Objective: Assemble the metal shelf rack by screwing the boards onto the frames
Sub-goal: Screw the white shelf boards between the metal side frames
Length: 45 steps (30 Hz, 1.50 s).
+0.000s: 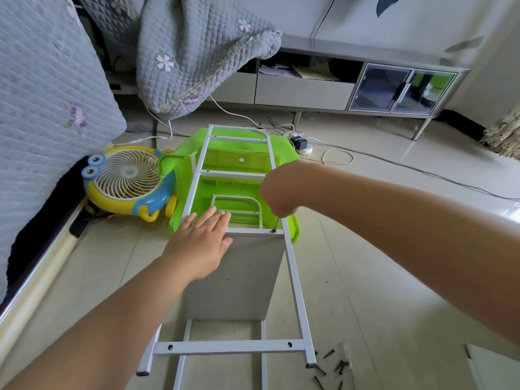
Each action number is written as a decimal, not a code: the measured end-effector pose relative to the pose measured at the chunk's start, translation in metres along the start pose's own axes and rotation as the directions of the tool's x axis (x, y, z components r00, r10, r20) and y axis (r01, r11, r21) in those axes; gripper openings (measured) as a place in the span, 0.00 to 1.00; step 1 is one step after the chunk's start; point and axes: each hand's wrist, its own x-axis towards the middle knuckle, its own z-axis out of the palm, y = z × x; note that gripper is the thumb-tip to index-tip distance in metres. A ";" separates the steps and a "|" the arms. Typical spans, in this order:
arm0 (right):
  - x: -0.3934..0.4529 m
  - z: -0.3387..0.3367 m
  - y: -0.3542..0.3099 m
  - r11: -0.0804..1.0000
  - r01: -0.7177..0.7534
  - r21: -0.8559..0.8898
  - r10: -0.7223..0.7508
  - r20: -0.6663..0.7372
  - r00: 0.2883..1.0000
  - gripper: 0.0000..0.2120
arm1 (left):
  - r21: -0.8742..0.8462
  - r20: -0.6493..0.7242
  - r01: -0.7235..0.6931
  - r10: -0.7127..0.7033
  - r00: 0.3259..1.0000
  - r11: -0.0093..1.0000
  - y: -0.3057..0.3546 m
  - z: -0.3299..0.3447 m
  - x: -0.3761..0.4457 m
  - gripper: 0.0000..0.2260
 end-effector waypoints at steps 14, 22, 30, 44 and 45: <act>0.003 0.018 0.012 0.998 0.052 -0.027 -0.054 -0.068 0.996 0.10 | -0.026 -0.044 -0.036 0.034 0.998 0.999 -0.004 0.003 0.001 0.17; 0.002 0.013 -0.003 0.995 0.046 -0.084 -0.051 -0.059 0.997 0.15 | -0.011 0.019 -0.058 0.058 0.998 0.998 -0.006 -0.004 -0.001 0.13; 0.019 0.008 0.019 0.908 -0.161 0.386 0.019 0.347 0.938 0.11 | 0.028 0.109 -0.066 0.062 0.992 0.997 -0.005 -0.013 -0.009 0.12; 0.001 0.007 -0.012 0.997 0.045 -0.067 -0.043 0.034 0.999 0.12 | 0.060 0.053 -0.044 0.041 0.998 0.997 0.001 -0.009 -0.015 0.13; 0.007 0.004 -0.012 1.000 0.005 0.002 -0.005 0.120 0.993 0.15 | 0.063 0.056 -0.045 0.042 0.998 0.997 0.001 -0.009 -0.015 0.13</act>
